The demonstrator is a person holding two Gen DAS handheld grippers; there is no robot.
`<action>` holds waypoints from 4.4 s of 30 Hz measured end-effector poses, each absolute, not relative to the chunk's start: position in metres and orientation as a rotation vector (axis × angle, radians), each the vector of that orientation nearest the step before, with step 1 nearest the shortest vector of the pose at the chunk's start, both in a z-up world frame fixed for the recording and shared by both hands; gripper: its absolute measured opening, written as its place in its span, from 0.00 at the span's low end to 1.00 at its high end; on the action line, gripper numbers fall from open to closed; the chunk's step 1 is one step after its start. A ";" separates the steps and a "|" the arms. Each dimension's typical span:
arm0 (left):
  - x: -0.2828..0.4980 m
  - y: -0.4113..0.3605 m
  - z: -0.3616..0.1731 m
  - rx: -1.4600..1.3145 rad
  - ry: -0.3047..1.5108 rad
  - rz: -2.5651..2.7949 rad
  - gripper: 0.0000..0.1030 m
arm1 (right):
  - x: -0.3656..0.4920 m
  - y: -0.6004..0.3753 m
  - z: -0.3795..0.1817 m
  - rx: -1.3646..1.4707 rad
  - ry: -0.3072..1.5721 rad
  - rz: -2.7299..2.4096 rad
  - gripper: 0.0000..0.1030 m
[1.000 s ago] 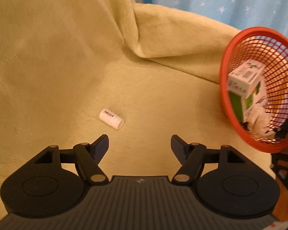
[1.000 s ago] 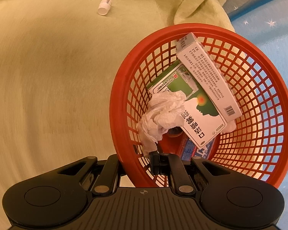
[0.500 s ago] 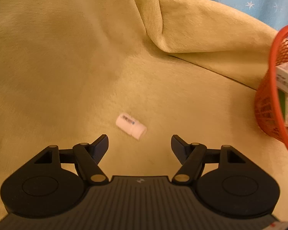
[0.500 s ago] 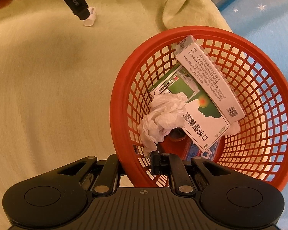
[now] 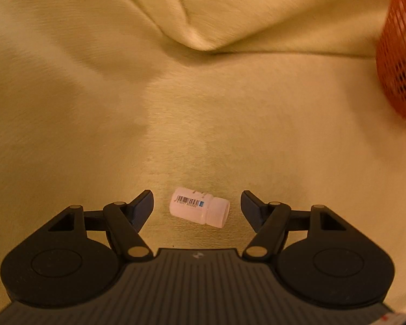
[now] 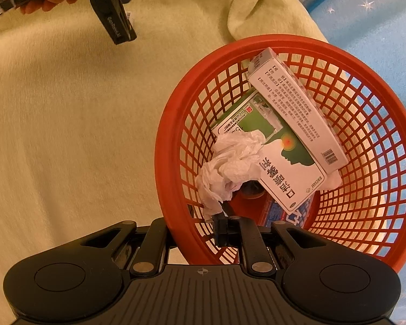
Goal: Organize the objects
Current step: 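Move the left tool to the small white bottle and grasp it, then carry the white bottle into the red basket and open the left tool, then lower the red basket off the sofa onto the floor with the right tool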
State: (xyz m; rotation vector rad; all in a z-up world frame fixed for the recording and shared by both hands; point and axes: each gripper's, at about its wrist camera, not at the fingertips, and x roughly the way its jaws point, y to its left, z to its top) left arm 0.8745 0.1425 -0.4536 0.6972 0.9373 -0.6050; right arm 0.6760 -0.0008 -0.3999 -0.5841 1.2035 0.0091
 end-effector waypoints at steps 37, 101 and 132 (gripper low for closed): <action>0.819 0.137 -0.387 0.663 0.966 -0.709 0.42 | 0.670 -0.011 -0.400 -0.615 1.215 0.023 0.10; 0.759 -0.001 -0.247 0.610 0.771 -1.129 0.53 | 0.658 -0.041 -0.384 -0.545 1.186 0.034 0.10; 0.774 0.067 -0.272 0.515 0.865 -0.909 0.53 | 0.655 -0.052 -0.372 -0.584 1.191 0.063 0.08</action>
